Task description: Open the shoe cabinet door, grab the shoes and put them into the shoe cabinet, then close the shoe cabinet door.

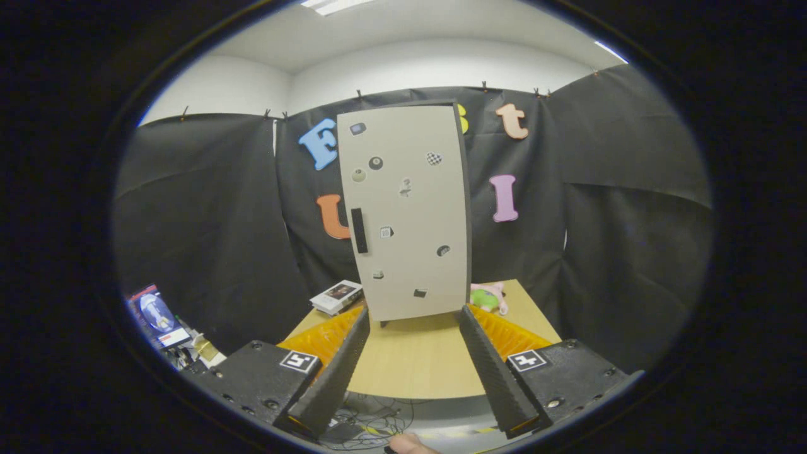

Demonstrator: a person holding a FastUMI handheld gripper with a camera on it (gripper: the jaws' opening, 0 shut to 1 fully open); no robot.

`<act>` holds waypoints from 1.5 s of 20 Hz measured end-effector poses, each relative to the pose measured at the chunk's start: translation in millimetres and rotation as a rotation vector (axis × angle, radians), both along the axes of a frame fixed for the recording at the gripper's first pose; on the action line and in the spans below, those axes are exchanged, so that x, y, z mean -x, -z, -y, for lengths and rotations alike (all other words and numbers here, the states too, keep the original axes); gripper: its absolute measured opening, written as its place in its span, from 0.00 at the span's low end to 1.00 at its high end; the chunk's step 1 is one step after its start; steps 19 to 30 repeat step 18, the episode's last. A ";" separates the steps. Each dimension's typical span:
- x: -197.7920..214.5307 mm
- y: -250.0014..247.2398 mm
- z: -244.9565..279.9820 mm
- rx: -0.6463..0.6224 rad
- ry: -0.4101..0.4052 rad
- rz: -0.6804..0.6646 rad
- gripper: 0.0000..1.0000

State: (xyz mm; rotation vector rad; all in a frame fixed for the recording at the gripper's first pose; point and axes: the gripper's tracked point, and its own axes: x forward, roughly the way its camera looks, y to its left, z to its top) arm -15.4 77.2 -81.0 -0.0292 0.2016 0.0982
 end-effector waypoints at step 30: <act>-22.7 -49.8 -47.7 0.084 -0.059 0.140 0.95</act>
